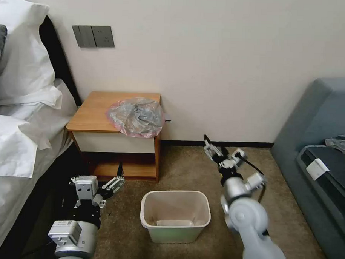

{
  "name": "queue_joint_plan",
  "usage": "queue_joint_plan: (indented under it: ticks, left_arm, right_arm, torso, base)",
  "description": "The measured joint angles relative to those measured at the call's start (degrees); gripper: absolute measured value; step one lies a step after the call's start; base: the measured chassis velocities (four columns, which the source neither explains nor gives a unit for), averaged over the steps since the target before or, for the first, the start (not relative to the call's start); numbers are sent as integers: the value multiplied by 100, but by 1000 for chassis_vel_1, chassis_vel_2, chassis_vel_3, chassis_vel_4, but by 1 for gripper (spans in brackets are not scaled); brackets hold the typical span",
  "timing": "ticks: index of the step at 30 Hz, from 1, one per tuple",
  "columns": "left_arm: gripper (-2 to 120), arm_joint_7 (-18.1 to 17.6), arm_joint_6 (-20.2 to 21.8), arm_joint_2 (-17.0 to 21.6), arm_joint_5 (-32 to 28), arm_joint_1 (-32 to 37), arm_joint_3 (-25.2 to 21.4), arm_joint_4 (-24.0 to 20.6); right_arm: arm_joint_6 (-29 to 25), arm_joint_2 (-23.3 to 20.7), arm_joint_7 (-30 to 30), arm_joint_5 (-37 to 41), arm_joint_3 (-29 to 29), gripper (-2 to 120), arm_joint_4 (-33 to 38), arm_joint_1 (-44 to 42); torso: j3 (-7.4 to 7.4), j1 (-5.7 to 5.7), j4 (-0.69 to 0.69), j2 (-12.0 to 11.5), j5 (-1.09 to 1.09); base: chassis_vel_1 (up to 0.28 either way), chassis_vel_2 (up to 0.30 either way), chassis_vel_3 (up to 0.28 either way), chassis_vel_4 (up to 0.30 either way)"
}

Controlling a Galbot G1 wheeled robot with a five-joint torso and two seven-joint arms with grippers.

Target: Pick up the garbage bag from the table and place it over the trash can.

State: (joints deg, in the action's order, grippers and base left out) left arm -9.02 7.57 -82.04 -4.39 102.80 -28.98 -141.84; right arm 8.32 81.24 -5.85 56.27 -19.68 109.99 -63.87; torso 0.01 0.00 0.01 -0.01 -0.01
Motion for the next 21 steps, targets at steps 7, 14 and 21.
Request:
queue_joint_plan:
  ticks: [7, 14, 21]
  left_arm:
    - [100, 4, 6, 8, -25, 1, -26, -35]
    - [100, 23, 7, -30, -38, 20, -20, -45]
    - [100, 59, 7, -78, -88, 37, -44, -51]
  right_arm:
    - [28, 57, 128, 1177, 224, 100, -1096, 873]
    - [383, 206, 244, 2699, 219, 100, -1893, 1601]
    - [775, 373, 413, 3369, 221, 100, -2682, 2120]
  torso:
    - [0, 0, -1, 0, 1]
    - [0, 0, 0, 0, 0]
    - [0, 0, -1, 0, 0]
  base:
    - [0, 0, 0, 0]
    - [0, 0, 0, 0]
    - [0, 0, 0, 0]
